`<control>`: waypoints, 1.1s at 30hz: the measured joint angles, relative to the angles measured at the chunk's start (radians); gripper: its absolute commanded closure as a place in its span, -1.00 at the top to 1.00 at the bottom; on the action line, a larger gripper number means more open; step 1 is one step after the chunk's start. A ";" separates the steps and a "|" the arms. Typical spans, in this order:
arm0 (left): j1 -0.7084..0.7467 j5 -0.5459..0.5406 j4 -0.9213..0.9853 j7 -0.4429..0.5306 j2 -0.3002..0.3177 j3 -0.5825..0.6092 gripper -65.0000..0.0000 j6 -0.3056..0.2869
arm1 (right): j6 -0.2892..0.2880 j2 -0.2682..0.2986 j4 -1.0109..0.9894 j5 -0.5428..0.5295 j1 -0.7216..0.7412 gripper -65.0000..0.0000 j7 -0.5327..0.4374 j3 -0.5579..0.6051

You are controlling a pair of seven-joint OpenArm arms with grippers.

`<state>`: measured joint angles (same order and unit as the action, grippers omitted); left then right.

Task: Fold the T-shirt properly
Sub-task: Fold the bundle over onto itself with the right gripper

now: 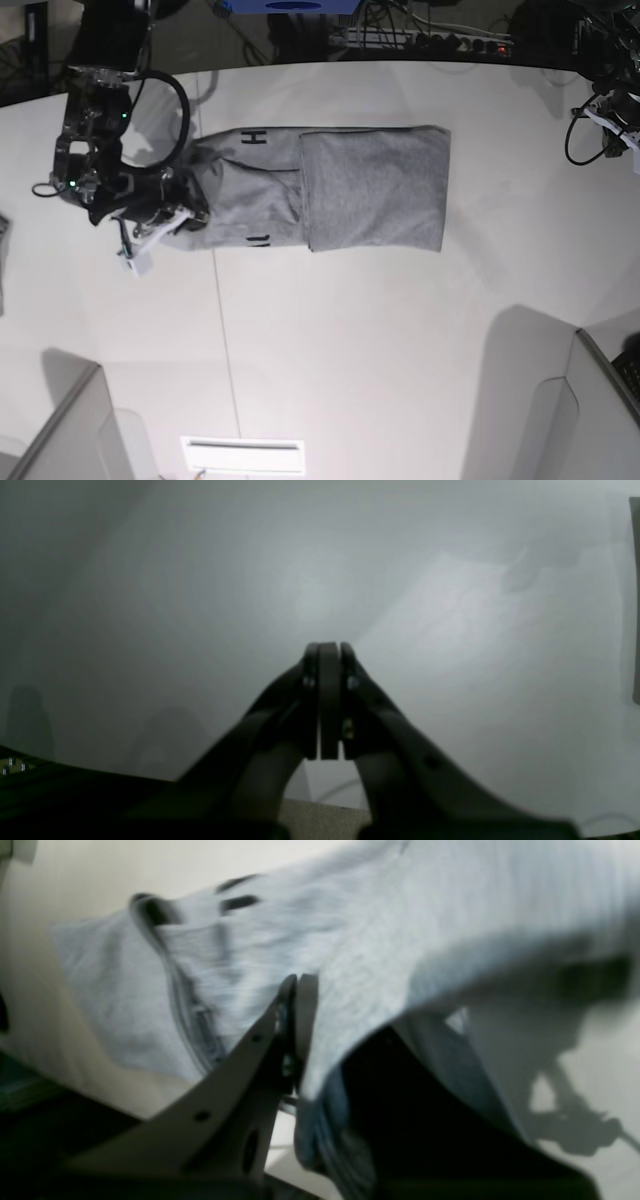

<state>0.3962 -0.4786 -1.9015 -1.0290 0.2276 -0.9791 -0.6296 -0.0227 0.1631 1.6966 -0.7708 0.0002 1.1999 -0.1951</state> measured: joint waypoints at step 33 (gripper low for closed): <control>-0.005 0.136 0.057 -0.003 0.022 0.008 -1.00 0.000 | 0.015 -0.169 0.200 0.008 -0.077 -1.00 -0.154 0.373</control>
<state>0.3908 -0.3428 -1.8446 -1.0317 0.2497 -0.9714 -0.6296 -0.0078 -0.0063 1.8961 -0.7624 -0.0772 1.0458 0.1776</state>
